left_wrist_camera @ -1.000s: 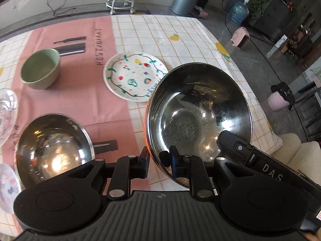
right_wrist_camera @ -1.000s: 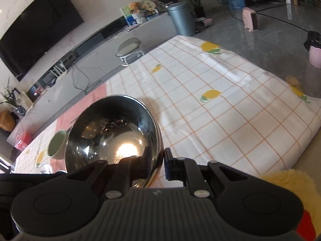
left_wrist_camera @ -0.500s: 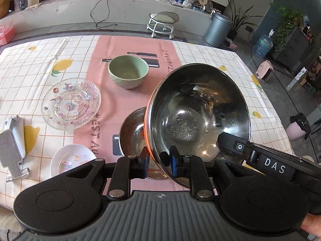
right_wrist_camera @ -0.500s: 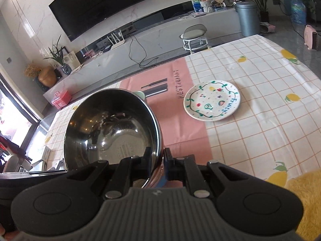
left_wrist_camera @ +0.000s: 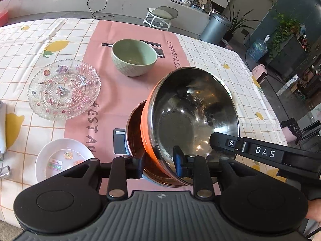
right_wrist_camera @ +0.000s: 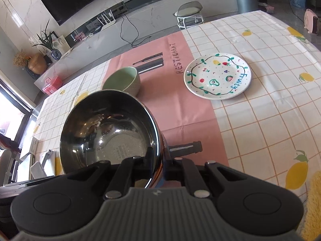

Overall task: Organize plates and bowls
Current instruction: 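Lift the orange-based bowl with the right gripper toward the blue-based steel pot, then lower the orange-based bowl into the blue-based pot and open the right gripper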

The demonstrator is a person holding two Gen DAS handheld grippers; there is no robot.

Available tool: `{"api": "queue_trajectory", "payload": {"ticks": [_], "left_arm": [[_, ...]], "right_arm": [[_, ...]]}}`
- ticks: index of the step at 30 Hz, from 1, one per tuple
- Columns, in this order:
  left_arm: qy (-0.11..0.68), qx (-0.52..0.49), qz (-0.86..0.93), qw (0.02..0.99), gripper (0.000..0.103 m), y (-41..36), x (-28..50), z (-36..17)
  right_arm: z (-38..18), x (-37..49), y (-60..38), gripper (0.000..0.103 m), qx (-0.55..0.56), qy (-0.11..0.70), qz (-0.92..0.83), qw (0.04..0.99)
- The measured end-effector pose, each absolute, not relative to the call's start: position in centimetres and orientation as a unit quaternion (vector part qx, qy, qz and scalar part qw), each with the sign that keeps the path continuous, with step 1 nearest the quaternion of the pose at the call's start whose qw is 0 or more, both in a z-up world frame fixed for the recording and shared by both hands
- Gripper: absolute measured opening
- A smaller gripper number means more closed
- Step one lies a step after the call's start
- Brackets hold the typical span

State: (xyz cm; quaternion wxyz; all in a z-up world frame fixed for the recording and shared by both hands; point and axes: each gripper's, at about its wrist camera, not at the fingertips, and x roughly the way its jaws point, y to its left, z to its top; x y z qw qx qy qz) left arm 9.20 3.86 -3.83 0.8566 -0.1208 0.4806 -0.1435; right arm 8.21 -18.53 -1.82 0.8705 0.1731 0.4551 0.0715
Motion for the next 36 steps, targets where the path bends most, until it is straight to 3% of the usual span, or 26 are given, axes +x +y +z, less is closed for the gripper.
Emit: {"api": "queue_trajectory", "payload": {"ticks": [8,10,19,23,26,28,30,36], "left_arm": [[0.441,-0.13,-0.135,0.878,0.062,4.7,8.3,-2.9],[0.423,-0.114,-0.122,0.891,0.065,4.8,8.0,-2.4],[0.431,-0.122,-0.118,0.886,0.067,5.7,8.5,-2.9],[0.437,-0.124,-0.114,0.884,0.067,6.0,8.8,-3.4],[0.431,-0.15,-0.129,0.88,0.067,6.5,9.2,-4.1],[0.429,-0.178,-0.141,0.874,0.067,7.0,9.6,-4.7],[0.441,-0.188,-0.144,0.866,0.067,7.1,10.1,-5.2],[0.453,-0.193,-0.123,0.862,0.066,7.3,10.9,-6.6]], "right_arm": [[-2.2,8.4,-18.2,0.005,0.156,0.432,0.062,0.886],[-2.1,8.2,-17.5,0.004,0.136,0.422,0.057,0.895],[-2.0,8.4,-16.7,0.007,0.077,0.416,0.079,0.903],[-1.3,8.0,-17.1,0.029,0.055,0.4,0.08,0.912],[-1.4,8.2,-17.7,0.031,0.056,0.395,0.072,0.914],[-2.0,8.7,-17.9,0.038,0.067,0.402,0.077,0.91],[-3.0,9.2,-18.0,0.054,0.088,0.411,0.102,0.901],[-5.6,10.2,-17.0,0.047,0.105,0.448,0.115,0.881]]}}
